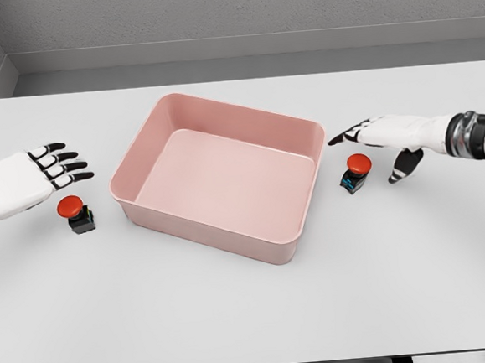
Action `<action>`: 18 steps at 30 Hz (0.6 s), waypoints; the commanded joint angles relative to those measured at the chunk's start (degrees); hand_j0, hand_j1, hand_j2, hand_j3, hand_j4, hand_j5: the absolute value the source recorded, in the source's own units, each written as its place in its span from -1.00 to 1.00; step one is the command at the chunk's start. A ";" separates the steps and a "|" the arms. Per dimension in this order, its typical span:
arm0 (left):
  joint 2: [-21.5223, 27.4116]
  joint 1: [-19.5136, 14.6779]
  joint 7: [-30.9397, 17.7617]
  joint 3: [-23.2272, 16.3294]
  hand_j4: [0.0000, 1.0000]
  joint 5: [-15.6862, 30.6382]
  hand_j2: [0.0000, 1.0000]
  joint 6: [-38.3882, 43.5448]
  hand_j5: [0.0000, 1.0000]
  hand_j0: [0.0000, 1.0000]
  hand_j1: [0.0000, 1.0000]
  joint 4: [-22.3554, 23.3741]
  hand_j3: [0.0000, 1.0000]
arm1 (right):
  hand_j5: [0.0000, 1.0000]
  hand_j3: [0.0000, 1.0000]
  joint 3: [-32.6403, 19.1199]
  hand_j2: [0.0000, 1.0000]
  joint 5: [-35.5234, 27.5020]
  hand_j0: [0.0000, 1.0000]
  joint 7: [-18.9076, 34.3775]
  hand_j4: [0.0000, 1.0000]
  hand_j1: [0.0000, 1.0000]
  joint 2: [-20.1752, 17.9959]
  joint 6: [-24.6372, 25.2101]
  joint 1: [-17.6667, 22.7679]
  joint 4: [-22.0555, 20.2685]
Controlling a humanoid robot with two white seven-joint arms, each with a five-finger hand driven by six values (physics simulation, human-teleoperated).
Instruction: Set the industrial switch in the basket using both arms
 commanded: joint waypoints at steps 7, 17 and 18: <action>0.16 0.26 -0.08 -2.99 1.00 0.40 1.00 -0.02 1.00 1.00 1.00 -0.33 1.00 | 1.00 1.00 0.71 1.00 0.43 1.00 -0.02 1.00 1.00 0.42 0.08 0.00 0.58; -0.01 0.26 -2.01 -3.78 1.00 0.32 1.00 -0.02 1.00 1.00 1.00 -2.27 1.00 | 1.00 1.00 2.82 1.00 0.43 1.00 -0.02 1.00 1.00 0.85 -0.01 0.00 0.31; 0.08 0.18 -2.01 -4.13 1.00 0.32 1.00 -0.02 1.00 1.00 1.00 -2.27 1.00 | 1.00 1.00 2.82 1.00 0.43 1.00 -0.02 1.00 1.00 0.77 0.08 0.00 0.31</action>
